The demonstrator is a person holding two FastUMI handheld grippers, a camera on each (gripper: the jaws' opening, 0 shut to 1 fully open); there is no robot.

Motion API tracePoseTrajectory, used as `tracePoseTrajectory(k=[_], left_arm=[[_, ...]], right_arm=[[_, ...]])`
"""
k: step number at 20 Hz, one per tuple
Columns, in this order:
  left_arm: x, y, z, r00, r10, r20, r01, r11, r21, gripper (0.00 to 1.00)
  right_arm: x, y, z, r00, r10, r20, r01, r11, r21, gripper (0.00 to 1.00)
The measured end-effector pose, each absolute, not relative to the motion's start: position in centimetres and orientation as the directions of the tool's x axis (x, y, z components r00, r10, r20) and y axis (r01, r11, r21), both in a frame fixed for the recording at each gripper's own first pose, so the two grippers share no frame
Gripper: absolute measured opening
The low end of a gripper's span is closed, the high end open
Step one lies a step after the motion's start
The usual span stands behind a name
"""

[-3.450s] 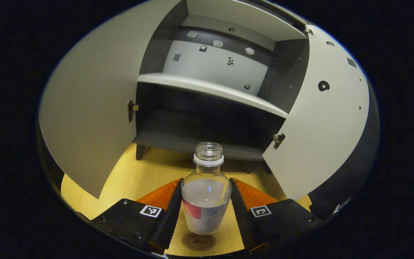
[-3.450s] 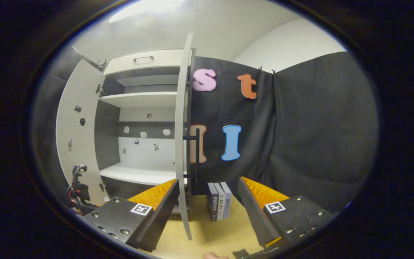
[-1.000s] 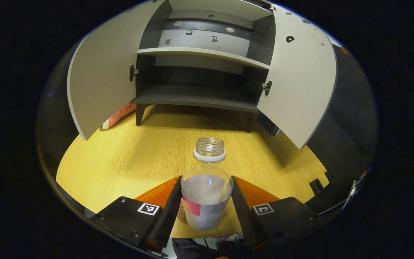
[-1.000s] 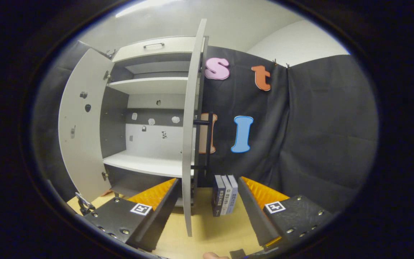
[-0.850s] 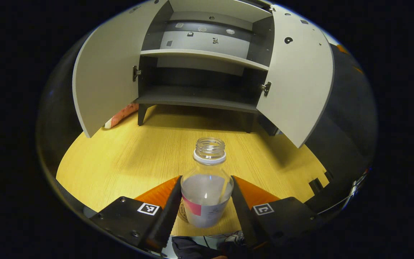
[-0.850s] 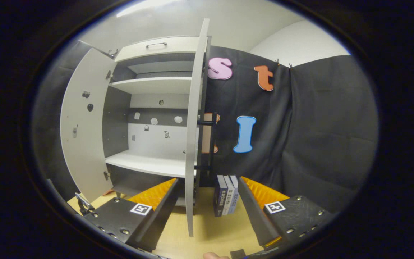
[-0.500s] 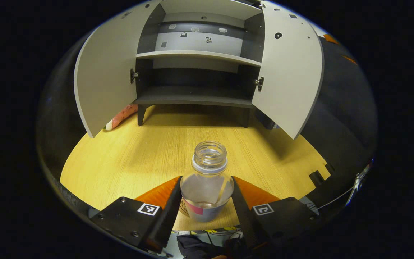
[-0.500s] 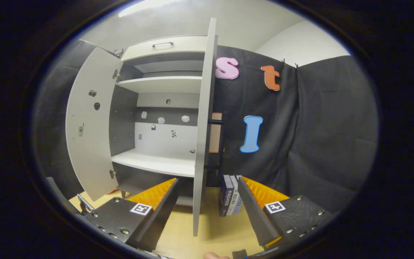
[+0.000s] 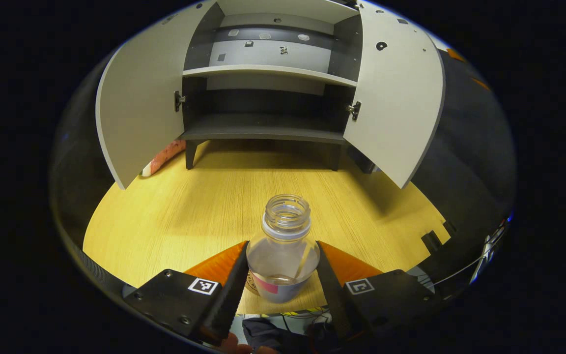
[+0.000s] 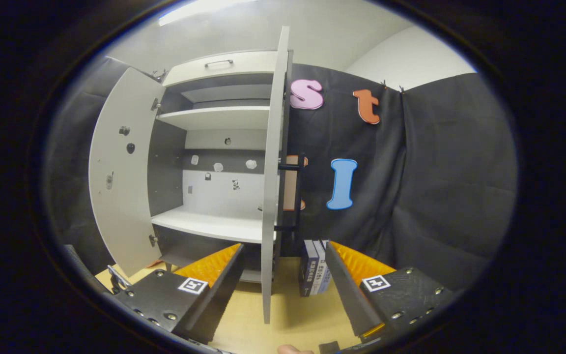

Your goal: Grasp the bottle in the cabinet with the left hand and place it on the coaster, then close the right door with the right hand and the left door with the left hand.

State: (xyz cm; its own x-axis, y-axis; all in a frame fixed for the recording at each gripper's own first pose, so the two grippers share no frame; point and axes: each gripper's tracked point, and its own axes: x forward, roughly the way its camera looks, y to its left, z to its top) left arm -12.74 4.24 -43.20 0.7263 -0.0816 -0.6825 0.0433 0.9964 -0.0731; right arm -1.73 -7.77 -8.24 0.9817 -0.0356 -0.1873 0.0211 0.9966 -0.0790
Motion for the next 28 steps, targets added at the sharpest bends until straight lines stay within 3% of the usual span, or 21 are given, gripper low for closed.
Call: tracePoseTrajectory(k=[14, 28], left_arm=[[-11.7, 4.3, -39.8, 0.773, -0.059, -0.632, 0.056, 0.998, -0.024, 0.78], [-9.4, 4.9, -36.8, 0.819, -0.068, -0.570, 0.032, 0.997, -0.072, 0.74]], right_arm=[[-1.9, -8.4, -8.9, 0.980, -0.045, -0.192, 0.036, 0.998, -0.050, 0.99], [-2.7, -9.1, -9.4, 0.978, -0.067, -0.196, 0.056, 0.997, -0.061, 0.99]])
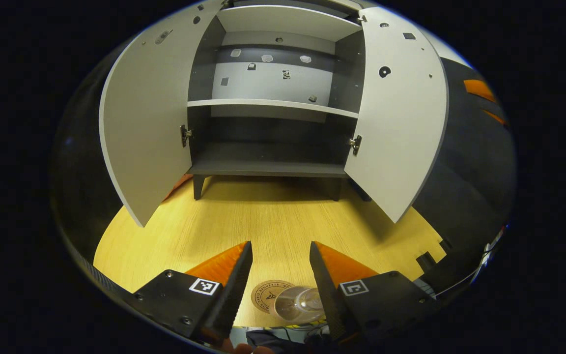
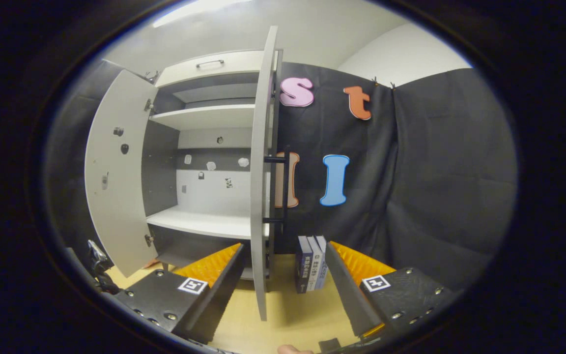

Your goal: Grasp the bottle in the cabinet with the left hand and place it on the coaster, then close the right door with the right hand and the left door with the left hand.

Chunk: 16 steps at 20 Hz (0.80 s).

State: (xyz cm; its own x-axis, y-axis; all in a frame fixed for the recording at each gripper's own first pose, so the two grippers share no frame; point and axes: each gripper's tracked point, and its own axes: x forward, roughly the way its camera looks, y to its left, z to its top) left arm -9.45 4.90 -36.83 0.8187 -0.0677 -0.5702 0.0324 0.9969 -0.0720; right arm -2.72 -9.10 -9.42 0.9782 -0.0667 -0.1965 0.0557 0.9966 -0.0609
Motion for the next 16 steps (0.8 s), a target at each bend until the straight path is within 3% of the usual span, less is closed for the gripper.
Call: tracePoseTrajectory(k=[16], left_arm=[[-8.0, 5.4, -35.7, 0.829, -0.104, -0.549, 0.014, 0.986, -0.166, 0.73]], right_arm=[[-2.8, -10.3, -10.7, 0.970, -0.096, -0.221, 0.086, 0.995, -0.055, 0.99]])
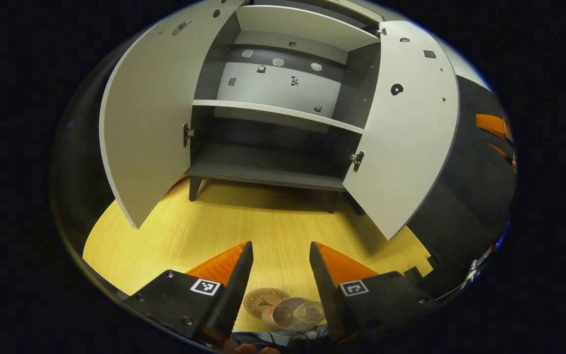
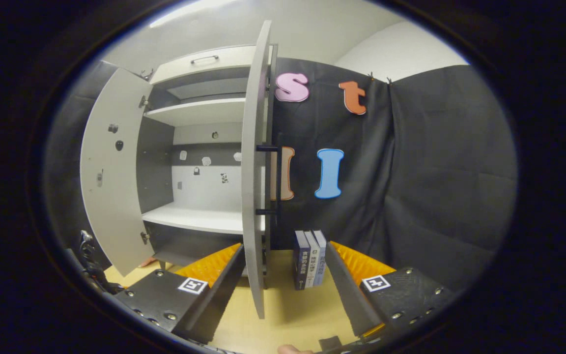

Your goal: Grasp the bottle in the cabinet with the left hand and place it on the coaster, then close the right door with the right hand and the left door with the left hand.

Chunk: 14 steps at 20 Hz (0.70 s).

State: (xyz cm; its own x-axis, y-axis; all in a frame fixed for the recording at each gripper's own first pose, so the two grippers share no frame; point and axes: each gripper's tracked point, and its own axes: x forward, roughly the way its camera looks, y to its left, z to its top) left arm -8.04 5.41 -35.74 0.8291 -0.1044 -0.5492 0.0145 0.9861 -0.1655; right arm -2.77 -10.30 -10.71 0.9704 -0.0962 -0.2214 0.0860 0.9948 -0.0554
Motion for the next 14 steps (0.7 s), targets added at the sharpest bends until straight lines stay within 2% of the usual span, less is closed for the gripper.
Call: tracePoseTrajectory(k=[8, 14], left_arm=[[-9.6, 4.2, -36.3, 0.810, -0.128, -0.572, 0.030, 0.984, -0.178, 0.73], [-9.6, 3.2, -35.0, 0.824, -0.157, -0.545, 0.050, 0.977, -0.205, 0.73]], right_arm=[[-2.5, -10.5, -11.1, 0.968, -0.099, -0.231, 0.087, 0.994, -0.061, 0.99], [-2.4, -10.2, -11.4, 0.968, -0.084, -0.237, 0.072, 0.996, -0.057, 0.96]])
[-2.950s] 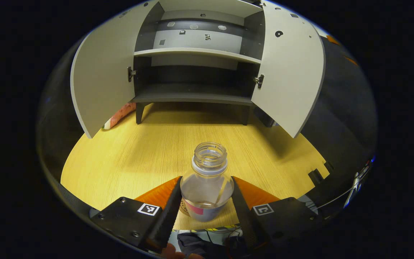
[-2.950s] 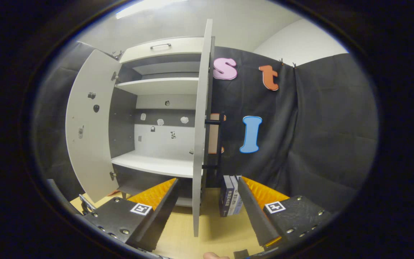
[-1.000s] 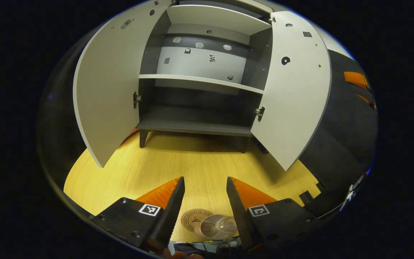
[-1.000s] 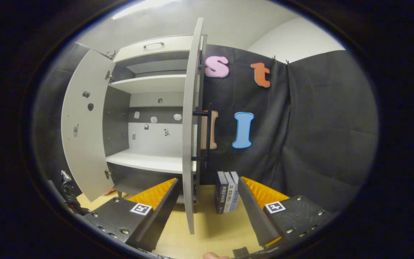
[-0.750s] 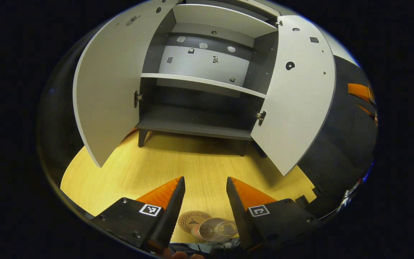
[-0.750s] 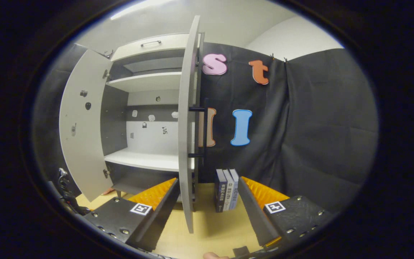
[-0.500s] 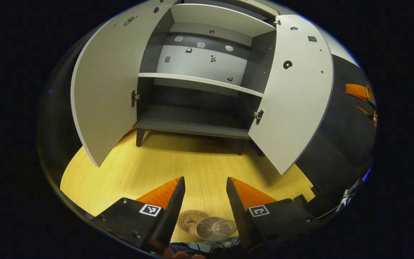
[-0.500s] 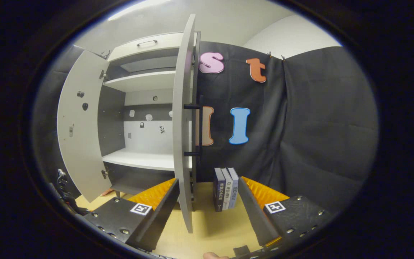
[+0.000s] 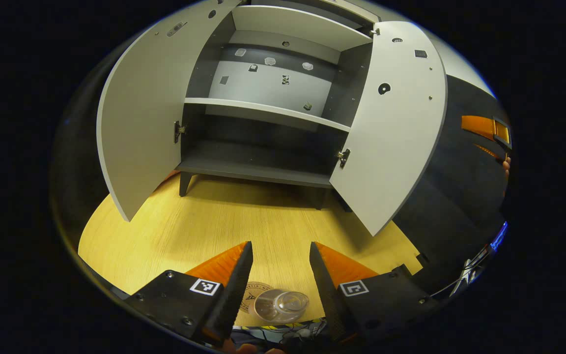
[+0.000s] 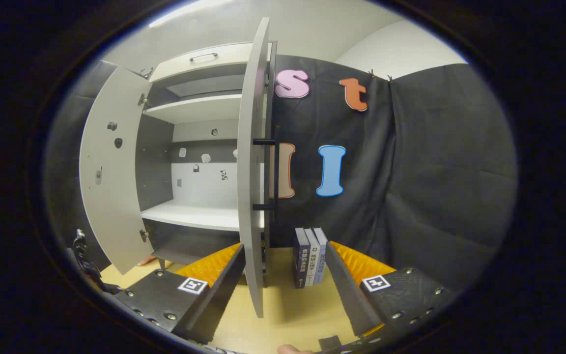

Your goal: Grasp the bottle in the cabinet with the left hand and place it on the coaster, then close the right door with the right hand and the left door with the left hand.

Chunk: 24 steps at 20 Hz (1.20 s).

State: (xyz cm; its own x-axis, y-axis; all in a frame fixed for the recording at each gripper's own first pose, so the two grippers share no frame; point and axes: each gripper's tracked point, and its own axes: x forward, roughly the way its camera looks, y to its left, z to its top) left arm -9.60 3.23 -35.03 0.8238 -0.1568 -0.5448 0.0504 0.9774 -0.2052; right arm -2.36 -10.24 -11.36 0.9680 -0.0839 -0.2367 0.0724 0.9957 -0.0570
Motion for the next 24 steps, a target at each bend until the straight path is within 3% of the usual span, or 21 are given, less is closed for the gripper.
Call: tracePoseTrajectory(k=[7, 13, 16, 17, 22, 23, 24], left_arm=[[-7.6, 3.9, -30.3, 0.870, -0.135, -0.475, 0.030, 0.975, -0.222, 0.74], [-3.5, 7.7, -17.0, 0.971, 0.018, -0.238, -0.051, 0.990, -0.135, 0.71], [-2.6, 9.5, -12.5, 0.982, 0.075, -0.172, -0.099, 0.986, -0.135, 0.82], [-2.7, 10.3, -11.5, 0.982, 0.101, -0.162, -0.124, 0.983, -0.136, 0.91], [-4.1, 13.9, -8.4, 0.969, 0.204, -0.136, -0.219, 0.970, -0.103, 0.93], [-4.5, 14.3, -8.1, 0.967, 0.217, -0.135, -0.231, 0.968, -0.101, 1.00], [-4.8, 14.8, -7.8, 0.966, 0.227, -0.127, -0.240, 0.966, -0.100, 0.98]], right_arm=[[-2.7, -10.9, -11.6, 0.966, -0.097, -0.240, 0.088, 0.995, -0.049, 0.99], [-2.1, -11.4, -11.2, 0.968, -0.107, -0.225, 0.099, 0.994, -0.045, 0.99], [-1.4, -11.6, -10.8, 0.973, -0.106, -0.207, 0.099, 0.994, -0.041, 0.96], [-1.0, -11.7, -10.5, 0.974, -0.108, -0.199, 0.102, 0.994, -0.042, 0.96], [1.2, -12.5, -8.8, 0.979, -0.144, -0.144, 0.136, 0.988, -0.068, 0.96], [1.8, -12.3, -8.4, 0.980, -0.147, -0.134, 0.139, 0.988, -0.070, 0.98], [2.2, -12.3, -8.1, 0.980, -0.161, -0.121, 0.152, 0.985, -0.075, 0.99]])
